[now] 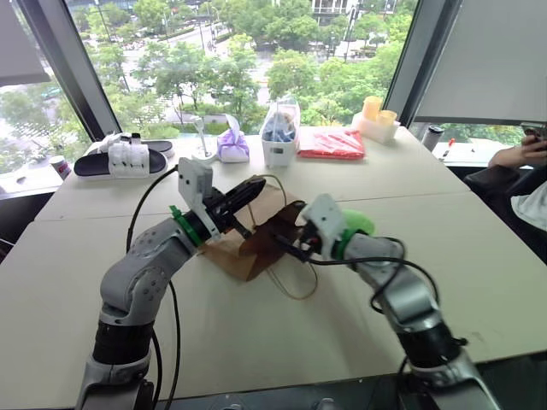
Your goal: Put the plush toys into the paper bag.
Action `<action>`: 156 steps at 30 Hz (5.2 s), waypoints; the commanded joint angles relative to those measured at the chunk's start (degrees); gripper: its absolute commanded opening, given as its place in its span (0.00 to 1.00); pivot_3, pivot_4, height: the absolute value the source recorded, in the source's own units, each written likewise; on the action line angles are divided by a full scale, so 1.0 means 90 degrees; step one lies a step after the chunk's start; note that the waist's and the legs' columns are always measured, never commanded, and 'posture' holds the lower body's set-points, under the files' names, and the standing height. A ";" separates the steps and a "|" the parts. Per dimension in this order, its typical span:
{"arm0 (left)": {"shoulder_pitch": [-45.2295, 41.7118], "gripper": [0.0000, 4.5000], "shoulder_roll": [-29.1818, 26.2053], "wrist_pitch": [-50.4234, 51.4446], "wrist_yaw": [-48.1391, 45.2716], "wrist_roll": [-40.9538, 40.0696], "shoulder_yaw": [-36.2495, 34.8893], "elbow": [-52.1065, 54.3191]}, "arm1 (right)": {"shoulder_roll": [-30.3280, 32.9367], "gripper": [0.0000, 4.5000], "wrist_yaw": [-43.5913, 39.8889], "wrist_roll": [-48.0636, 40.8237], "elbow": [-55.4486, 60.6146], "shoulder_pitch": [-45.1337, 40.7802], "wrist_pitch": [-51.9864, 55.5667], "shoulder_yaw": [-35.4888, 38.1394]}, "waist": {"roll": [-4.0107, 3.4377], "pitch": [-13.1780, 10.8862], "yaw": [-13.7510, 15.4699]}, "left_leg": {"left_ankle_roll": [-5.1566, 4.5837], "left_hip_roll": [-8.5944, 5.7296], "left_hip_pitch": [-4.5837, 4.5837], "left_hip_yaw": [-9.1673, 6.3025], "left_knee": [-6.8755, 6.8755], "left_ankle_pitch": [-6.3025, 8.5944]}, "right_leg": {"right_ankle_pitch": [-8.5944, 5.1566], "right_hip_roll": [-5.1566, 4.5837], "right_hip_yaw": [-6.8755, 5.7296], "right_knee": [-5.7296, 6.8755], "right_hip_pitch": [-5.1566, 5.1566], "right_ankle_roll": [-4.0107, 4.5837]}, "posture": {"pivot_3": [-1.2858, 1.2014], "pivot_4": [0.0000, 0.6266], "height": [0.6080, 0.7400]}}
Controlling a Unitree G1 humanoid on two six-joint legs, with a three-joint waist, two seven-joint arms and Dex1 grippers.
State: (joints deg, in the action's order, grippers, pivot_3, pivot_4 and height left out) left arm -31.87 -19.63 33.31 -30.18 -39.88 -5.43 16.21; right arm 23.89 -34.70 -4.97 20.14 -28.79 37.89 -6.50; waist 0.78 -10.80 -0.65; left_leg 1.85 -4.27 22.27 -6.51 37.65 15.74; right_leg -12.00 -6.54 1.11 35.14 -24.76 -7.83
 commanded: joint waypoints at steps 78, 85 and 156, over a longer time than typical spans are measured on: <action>0.0125 0.00 -0.0150 0.0342 0.0220 -0.0574 -0.0139 0.0664 | -0.2002 0.99 0.1057 0.0203 -0.3500 -0.0931 -0.2993 -0.0424 | -0.0002 0.0000 -0.0036 | 0.0047 0.0003 -0.0007 0.0000 -0.0029 -0.0028 | 0.0002 0.0004 0.0005 0.0005 -0.0013 0.0003 | 0.52 0.24 1.00; 0.0066 0.00 -0.0132 0.0316 0.0117 -0.0526 -0.0070 0.0532 | -0.0523 0.99 0.0316 -0.0672 -0.0032 0.0502 -0.0769 0.0113 | -0.0001 0.0001 -0.0007 | 0.0019 0.0002 -0.0003 -0.0002 -0.0031 -0.0012 | 0.0001 0.0003 0.0003 0.0000 -0.0011 0.0002 | 0.52 0.24 1.00; 0.0262 1.00 -0.1215 0.1326 -0.0214 -0.0645 -0.0782 0.0350 | 0.0692 0.99 0.0718 -0.2756 -0.1067 -0.2597 0.1771 0.2506 | -0.0001 -0.0001 -0.0033 | 0.0017 0.0009 0.0002 0.0010 -0.0036 -0.0012 | 0.0005 0.0004 -0.0001 0.0002 -0.0023 0.0008 | 0.52 0.24 1.00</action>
State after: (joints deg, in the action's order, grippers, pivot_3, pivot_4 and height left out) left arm -29.82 -29.21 44.40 -31.67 -43.70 -9.74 16.32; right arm 28.92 -29.50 -29.19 10.89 -50.61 54.99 12.91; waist 0.77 -10.81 -0.95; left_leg 2.00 -4.18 22.28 -6.43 37.32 15.63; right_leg -11.96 -6.51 1.09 35.15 -24.97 -7.76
